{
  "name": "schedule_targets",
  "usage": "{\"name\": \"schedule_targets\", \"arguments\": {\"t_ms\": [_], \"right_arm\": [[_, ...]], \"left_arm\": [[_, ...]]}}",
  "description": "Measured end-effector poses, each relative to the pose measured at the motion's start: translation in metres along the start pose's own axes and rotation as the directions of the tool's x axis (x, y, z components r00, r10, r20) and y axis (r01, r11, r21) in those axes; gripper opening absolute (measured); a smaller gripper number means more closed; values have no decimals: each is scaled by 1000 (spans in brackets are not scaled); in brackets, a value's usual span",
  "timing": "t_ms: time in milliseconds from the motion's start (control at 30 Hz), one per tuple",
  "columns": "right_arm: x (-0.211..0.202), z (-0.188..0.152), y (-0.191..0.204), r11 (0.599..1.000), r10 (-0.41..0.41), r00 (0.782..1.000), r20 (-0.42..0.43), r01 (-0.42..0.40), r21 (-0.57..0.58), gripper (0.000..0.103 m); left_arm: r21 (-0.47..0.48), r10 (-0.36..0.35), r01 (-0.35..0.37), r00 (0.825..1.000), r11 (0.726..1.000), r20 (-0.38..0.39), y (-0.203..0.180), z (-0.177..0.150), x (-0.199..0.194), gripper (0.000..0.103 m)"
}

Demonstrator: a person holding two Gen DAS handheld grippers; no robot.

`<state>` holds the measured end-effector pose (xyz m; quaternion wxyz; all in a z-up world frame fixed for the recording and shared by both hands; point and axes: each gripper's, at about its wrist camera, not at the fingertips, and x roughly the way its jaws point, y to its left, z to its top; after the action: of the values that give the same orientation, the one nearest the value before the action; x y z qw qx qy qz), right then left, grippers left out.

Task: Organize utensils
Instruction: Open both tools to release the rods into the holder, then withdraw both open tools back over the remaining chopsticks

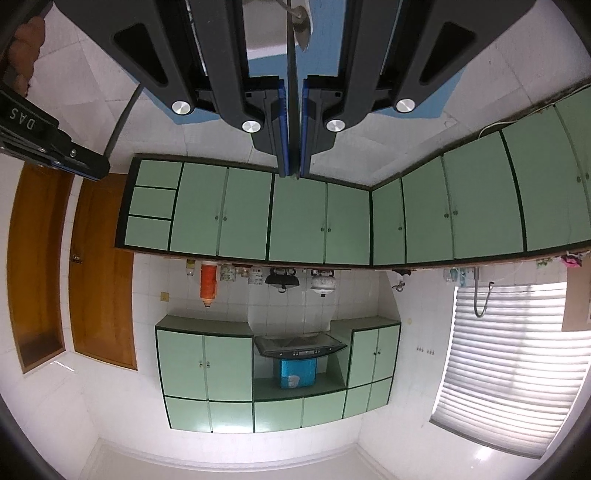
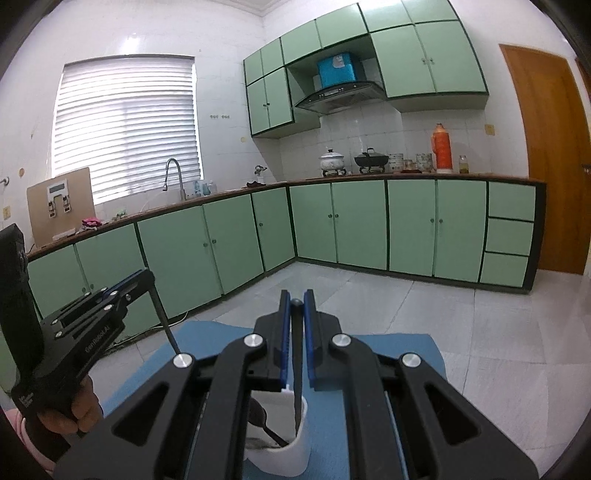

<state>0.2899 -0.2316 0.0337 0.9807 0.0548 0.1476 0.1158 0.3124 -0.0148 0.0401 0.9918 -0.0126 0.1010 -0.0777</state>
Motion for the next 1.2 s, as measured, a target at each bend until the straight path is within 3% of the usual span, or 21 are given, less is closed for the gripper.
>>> {"name": "schedule_targets", "arguments": {"t_ms": [233,367,533,700,867,933,1067,1200], "right_arm": [[-5,-9,-6,999,3,1000,3,-3,39,9],[-9,-11,-6,999,-5,1000,7,4,44,10],[-13,-11,-8,999,-9,1000,11,8,50,29],[-23,-13,-8,999,-3,1000,28,1,51,39],[-38,-19,-7,999,-8,999,36,6,53,52],[-50,-26,-5,999,-19,999,42,17,51,64],[-73,-48,2,999,-39,998,43,37,27,79],[-99,-78,9,999,-53,998,28,53,10,89]], "left_arm": [[-10,12,-13,999,1000,-39,4,-13,3,6],[-25,4,-5,999,1000,-40,8,-15,-3,17],[-25,6,-7,999,1000,-36,10,-17,-7,28],[-33,7,-8,1000,999,-29,11,-18,-14,42],[-47,7,-7,1000,999,-7,17,-17,-33,63],[-48,10,-9,1000,999,5,19,-18,-44,71],[-48,9,-9,1000,999,2,21,-31,-72,85],[-40,0,-2,999,999,-35,19,-53,-94,90]]}}
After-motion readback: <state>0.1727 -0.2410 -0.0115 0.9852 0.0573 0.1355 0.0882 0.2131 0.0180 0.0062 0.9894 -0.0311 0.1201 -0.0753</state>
